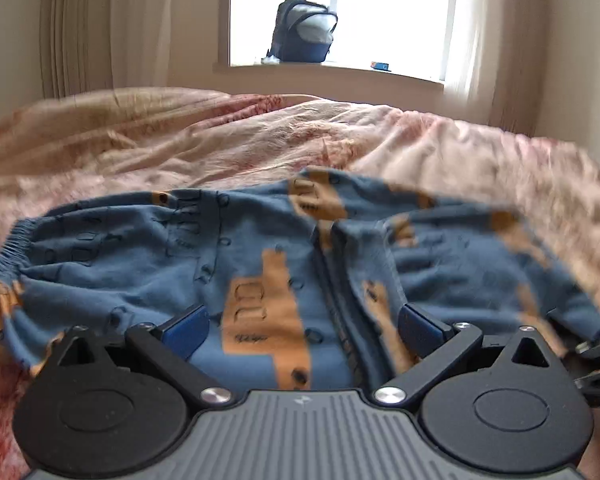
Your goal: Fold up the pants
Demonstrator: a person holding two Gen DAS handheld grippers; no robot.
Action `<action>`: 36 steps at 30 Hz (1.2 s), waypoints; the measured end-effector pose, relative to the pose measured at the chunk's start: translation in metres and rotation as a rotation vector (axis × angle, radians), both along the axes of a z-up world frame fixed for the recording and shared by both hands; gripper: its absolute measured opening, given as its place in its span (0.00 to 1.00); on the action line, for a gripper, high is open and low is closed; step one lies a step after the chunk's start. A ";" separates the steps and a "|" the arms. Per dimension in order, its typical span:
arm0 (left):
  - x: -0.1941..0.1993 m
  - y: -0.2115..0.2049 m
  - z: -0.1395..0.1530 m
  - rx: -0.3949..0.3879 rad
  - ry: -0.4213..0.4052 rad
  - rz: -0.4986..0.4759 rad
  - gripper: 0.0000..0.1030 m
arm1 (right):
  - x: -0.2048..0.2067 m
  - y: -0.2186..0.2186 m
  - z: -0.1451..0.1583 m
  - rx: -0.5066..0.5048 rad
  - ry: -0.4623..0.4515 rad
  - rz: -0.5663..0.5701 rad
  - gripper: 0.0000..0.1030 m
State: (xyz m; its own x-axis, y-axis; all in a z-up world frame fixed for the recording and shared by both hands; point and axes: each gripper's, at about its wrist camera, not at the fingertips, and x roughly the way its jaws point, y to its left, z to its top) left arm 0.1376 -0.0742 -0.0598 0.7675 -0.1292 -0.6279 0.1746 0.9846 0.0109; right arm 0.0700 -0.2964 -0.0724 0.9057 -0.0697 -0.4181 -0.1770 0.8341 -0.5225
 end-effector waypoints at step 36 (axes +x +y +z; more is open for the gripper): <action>-0.015 0.170 0.024 -0.267 0.138 0.344 1.00 | 0.130 0.075 0.096 0.032 0.255 0.313 0.99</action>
